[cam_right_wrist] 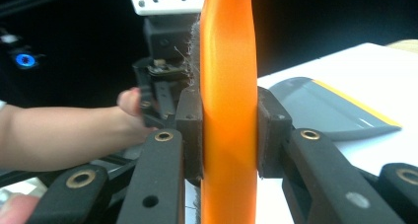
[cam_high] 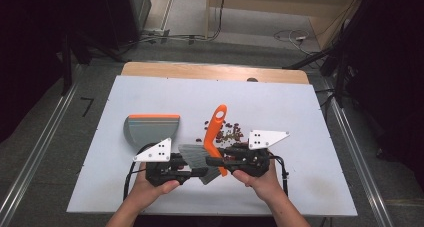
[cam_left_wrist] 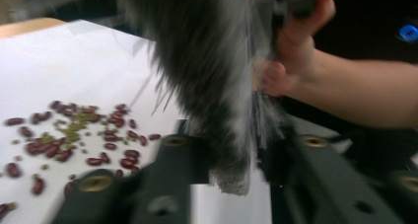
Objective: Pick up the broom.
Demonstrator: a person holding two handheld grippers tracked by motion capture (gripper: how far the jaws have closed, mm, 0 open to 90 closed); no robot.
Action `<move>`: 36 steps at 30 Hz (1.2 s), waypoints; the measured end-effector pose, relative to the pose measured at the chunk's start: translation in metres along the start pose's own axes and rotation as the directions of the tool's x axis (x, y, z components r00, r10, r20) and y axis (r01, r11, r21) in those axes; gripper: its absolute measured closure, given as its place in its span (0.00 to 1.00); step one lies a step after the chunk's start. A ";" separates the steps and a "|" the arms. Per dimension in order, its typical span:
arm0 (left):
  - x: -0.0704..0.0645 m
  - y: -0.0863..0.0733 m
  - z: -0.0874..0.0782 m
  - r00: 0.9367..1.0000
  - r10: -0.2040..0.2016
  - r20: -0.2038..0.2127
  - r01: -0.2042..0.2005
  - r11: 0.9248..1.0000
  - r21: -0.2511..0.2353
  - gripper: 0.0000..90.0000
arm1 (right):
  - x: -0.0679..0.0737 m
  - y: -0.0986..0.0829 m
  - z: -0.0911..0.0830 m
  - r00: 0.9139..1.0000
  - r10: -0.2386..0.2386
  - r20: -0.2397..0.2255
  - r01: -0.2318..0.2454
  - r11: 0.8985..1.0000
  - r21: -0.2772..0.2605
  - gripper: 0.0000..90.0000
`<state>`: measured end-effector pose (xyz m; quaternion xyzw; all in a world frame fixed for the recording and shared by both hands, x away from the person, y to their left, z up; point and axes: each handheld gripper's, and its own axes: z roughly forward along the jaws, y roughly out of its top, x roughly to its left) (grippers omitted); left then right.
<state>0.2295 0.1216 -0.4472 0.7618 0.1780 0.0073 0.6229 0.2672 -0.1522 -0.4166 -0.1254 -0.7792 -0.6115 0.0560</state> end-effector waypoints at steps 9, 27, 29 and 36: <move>0.004 -0.003 -0.012 0.986 -0.024 -0.167 0.024 1.000 -0.001 0.32 | -0.006 0.001 -0.007 0.992 0.024 0.125 -0.026 1.000 0.011 0.76; 0.014 -0.010 -0.035 0.937 -0.078 -0.340 0.067 0.997 -0.043 0.00 | -0.017 0.004 -0.024 0.918 0.050 0.393 -0.075 0.996 0.048 0.76; 0.014 -0.010 -0.038 0.933 -0.078 -0.352 0.066 0.997 -0.045 0.00 | -0.019 0.004 -0.026 0.901 0.062 0.429 -0.095 0.994 0.055 0.76; 0.013 -0.011 -0.047 0.913 -0.063 -0.403 0.050 0.998 -0.043 0.00 | -0.024 0.003 -0.031 0.879 0.073 0.472 -0.118 0.991 0.067 0.76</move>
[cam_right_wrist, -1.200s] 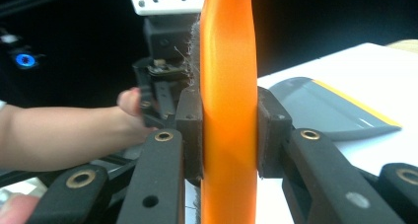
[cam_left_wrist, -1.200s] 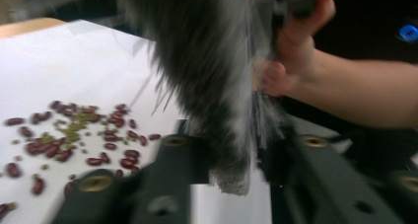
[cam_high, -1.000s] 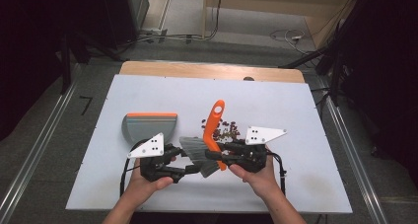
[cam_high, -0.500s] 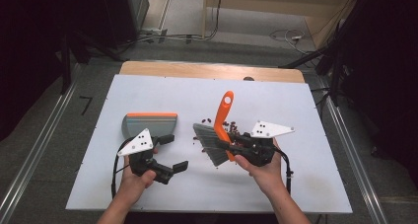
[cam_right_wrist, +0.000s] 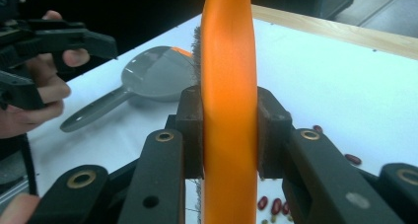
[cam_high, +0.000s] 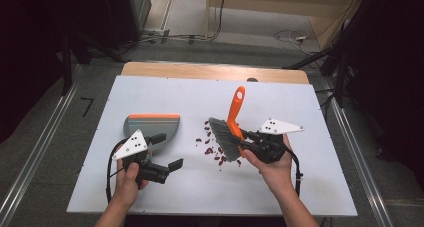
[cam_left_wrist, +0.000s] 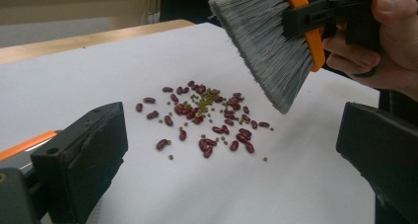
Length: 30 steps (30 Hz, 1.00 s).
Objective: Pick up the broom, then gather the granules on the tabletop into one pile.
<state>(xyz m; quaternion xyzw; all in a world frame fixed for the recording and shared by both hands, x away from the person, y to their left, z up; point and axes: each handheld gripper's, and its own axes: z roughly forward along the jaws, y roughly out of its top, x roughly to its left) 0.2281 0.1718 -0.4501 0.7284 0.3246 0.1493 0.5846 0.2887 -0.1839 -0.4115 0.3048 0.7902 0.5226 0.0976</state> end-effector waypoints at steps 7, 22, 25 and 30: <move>0.005 -0.005 -0.007 0.998 -0.004 -0.059 0.005 1.000 0.005 0.00 | -0.009 -0.001 0.000 0.998 0.021 0.059 -0.022 1.000 0.017 0.76; 0.016 -0.010 -0.030 0.992 0.028 -0.121 -0.025 0.999 0.021 0.00 | -0.044 0.005 -0.016 0.971 0.031 0.237 -0.051 0.995 0.081 0.76; 0.020 -0.012 -0.035 0.989 0.029 -0.143 -0.027 0.999 0.017 0.00 | -0.055 0.007 -0.013 0.959 0.025 0.281 -0.060 0.992 0.114 0.76; 0.024 -0.013 -0.042 0.989 0.027 -0.146 -0.026 1.000 0.014 0.00 | -0.072 0.019 -0.009 0.943 0.004 0.334 -0.062 0.984 0.164 0.76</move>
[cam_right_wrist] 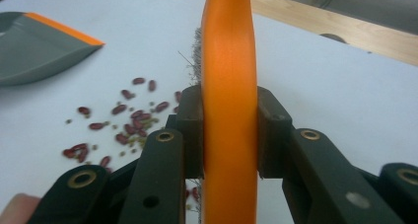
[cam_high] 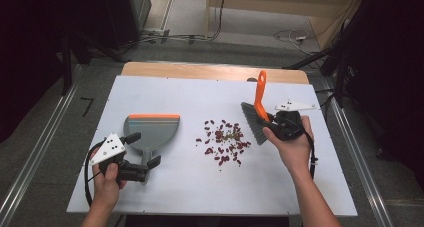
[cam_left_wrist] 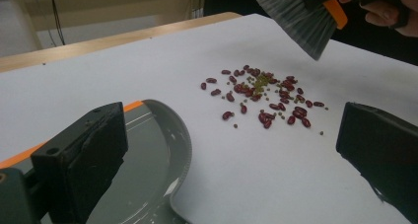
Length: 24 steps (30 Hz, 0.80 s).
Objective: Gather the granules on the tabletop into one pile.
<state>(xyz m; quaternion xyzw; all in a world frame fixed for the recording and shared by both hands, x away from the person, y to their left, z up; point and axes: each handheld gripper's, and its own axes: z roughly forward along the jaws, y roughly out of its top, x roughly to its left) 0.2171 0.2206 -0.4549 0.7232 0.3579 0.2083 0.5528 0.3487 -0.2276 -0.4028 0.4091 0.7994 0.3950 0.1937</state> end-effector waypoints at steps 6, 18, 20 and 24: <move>0.006 0.000 -0.006 1.000 -0.013 0.002 0.013 1.000 -0.017 0.00 | -0.015 0.015 0.017 0.996 -0.046 0.073 0.041 0.997 0.070 0.76; 0.009 -0.004 0.000 1.000 -0.014 0.021 0.014 1.000 0.008 0.00 | -0.010 0.030 0.065 0.974 -0.189 0.123 0.156 0.958 0.240 0.76; 0.010 -0.005 -0.001 1.000 -0.011 0.018 0.011 1.000 0.014 0.00 | -0.007 0.027 0.075 0.972 -0.200 0.127 0.160 0.949 0.272 0.76; 0.011 -0.006 -0.001 1.000 -0.017 0.020 0.017 1.000 0.017 0.00 | 0.000 0.025 0.087 0.971 -0.217 0.102 0.178 0.938 0.297 0.76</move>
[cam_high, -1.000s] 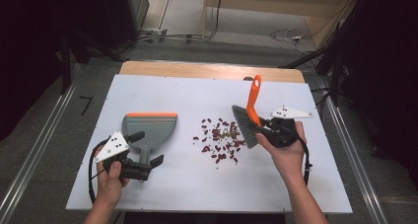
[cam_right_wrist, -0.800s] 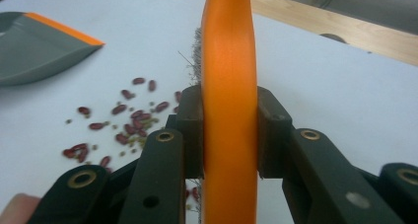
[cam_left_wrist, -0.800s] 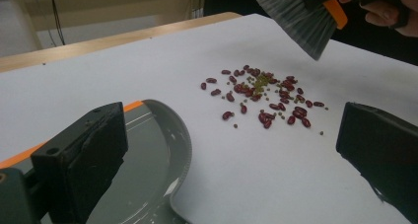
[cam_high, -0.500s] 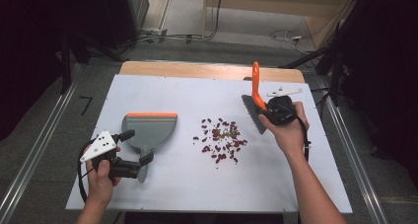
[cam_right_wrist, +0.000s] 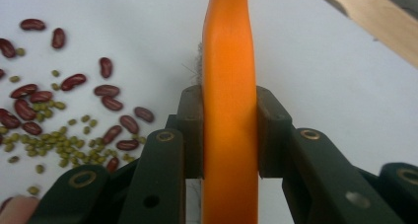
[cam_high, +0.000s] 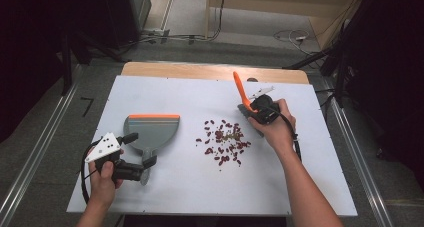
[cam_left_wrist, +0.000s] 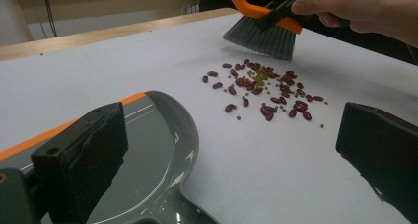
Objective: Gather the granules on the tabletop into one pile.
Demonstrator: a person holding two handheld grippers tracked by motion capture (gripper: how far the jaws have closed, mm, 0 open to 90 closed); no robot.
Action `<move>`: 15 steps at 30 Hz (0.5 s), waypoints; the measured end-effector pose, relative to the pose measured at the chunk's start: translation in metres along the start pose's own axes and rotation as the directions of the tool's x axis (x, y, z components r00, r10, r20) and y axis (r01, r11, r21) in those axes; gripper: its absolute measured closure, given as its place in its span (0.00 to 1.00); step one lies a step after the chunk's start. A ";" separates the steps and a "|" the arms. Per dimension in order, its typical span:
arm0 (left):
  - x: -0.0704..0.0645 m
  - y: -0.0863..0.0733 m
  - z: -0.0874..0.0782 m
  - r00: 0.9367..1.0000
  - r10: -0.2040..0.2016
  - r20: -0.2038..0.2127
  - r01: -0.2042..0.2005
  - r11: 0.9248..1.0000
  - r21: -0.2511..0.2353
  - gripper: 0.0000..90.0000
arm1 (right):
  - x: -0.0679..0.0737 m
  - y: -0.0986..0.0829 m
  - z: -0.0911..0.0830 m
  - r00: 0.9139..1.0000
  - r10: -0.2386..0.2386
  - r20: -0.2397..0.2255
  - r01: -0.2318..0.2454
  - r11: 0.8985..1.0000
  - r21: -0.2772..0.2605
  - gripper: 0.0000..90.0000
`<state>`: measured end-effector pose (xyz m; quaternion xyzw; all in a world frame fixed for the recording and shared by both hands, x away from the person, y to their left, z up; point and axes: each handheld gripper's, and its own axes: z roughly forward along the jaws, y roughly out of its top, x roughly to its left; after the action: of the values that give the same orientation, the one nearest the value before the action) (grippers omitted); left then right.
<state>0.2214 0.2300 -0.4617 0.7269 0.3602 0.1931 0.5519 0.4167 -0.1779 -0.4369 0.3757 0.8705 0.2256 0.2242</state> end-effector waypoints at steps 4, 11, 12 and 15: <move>-0.001 0.001 0.002 1.000 -0.001 0.001 0.001 1.000 0.001 0.00 | 0.015 0.008 0.008 0.998 -0.027 -0.056 0.028 0.999 0.019 0.76; -0.003 0.001 0.004 1.000 0.004 0.002 -0.004 1.000 0.001 0.00 | 0.032 0.006 0.004 0.996 -0.060 -0.069 0.063 0.997 0.049 0.76; -0.002 0.001 0.003 1.000 0.003 0.001 -0.003 1.000 0.003 0.00 | 0.034 0.005 0.003 0.995 -0.069 -0.073 0.073 0.996 0.047 0.76; -0.001 0.002 0.001 1.000 -0.007 -0.002 0.007 1.000 -0.004 0.00 | 0.041 0.001 -0.001 0.992 -0.093 -0.083 0.097 0.994 0.042 0.76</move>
<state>0.2221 0.2281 -0.4605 0.7243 0.3628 0.1925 0.5538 0.3909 -0.1469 -0.4444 0.3295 0.9007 0.2095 0.1905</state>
